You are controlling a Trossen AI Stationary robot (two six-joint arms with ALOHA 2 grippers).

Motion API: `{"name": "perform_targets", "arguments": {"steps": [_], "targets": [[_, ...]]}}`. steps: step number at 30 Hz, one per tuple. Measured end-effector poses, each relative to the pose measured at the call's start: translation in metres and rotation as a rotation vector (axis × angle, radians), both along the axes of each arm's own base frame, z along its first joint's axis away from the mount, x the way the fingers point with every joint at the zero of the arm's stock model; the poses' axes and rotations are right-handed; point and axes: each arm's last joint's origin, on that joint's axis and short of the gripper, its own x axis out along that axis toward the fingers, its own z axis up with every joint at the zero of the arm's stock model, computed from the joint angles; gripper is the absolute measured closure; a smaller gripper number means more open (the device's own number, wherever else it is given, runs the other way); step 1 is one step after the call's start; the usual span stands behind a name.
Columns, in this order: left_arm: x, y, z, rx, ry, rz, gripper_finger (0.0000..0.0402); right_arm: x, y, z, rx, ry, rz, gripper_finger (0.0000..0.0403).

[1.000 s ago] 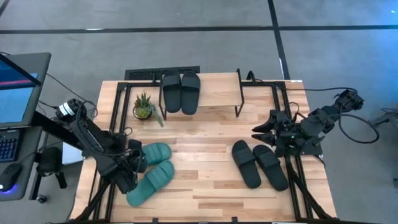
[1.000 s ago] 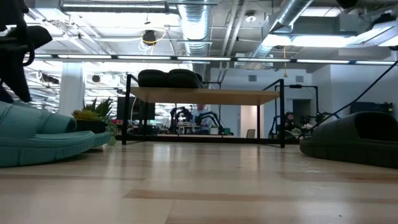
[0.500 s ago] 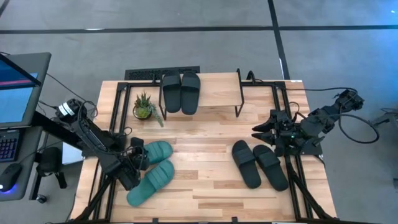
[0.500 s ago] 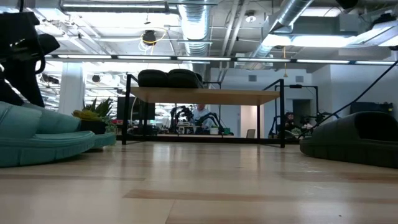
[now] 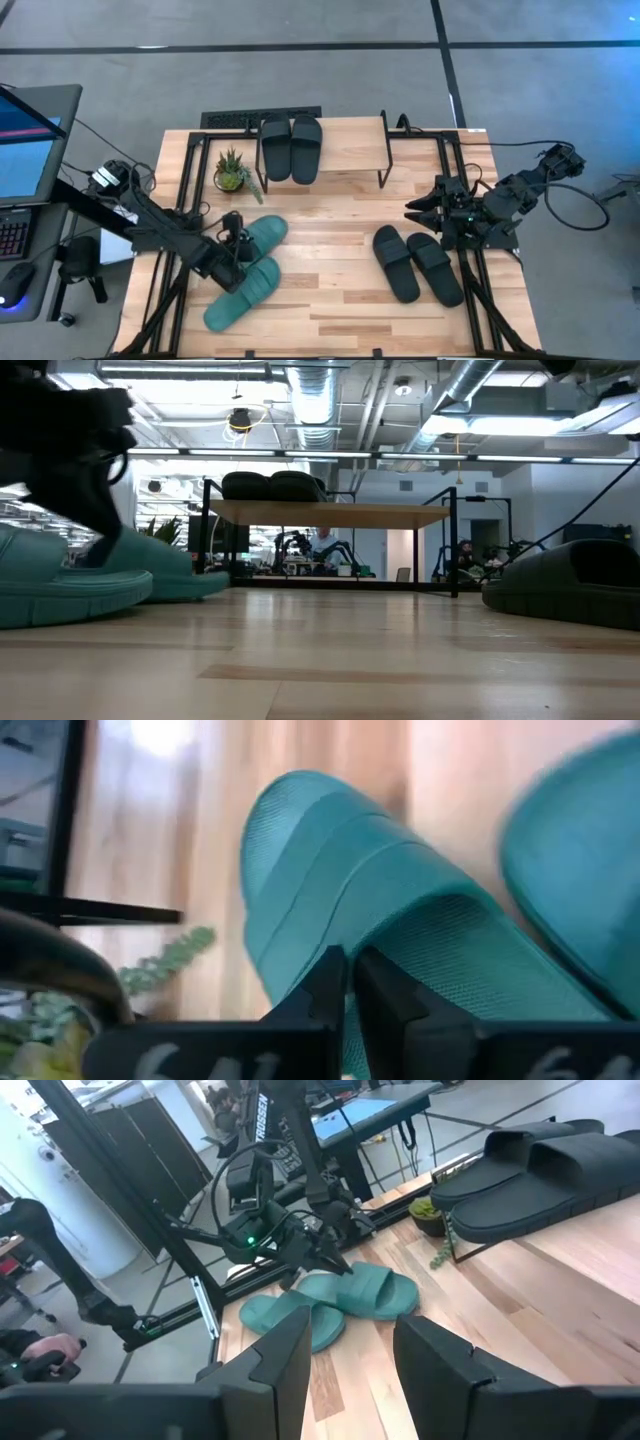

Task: Pick and place slides into the shelf
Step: Put the blue slide under the shelf

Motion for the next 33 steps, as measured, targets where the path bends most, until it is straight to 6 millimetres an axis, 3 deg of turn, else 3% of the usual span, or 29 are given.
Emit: {"name": "perform_targets", "arguments": {"steps": [14, 24, 28, 33], "targets": [[0.054, 0.046, 0.029, -0.024, -0.187, 0.195, 0.0401, -0.001, 0.000, -0.001, -0.010, 0.015, 0.007, 0.0272], [0.071, 0.085, 0.042, -0.024, -0.238, 0.347, 0.0401, -0.001, 0.001, -0.002, -0.012, 0.019, 0.034, 0.0272], [0.080, 0.092, 0.039, -0.050, -0.213, 0.382, 0.0401, -0.001, 0.001, -0.002, -0.022, 0.022, 0.036, 0.0272], [0.106, 0.092, 0.025, -0.068, -0.142, 0.420, 0.0401, -0.001, 0.001, -0.003, -0.030, 0.036, 0.037, 0.0272]]}}
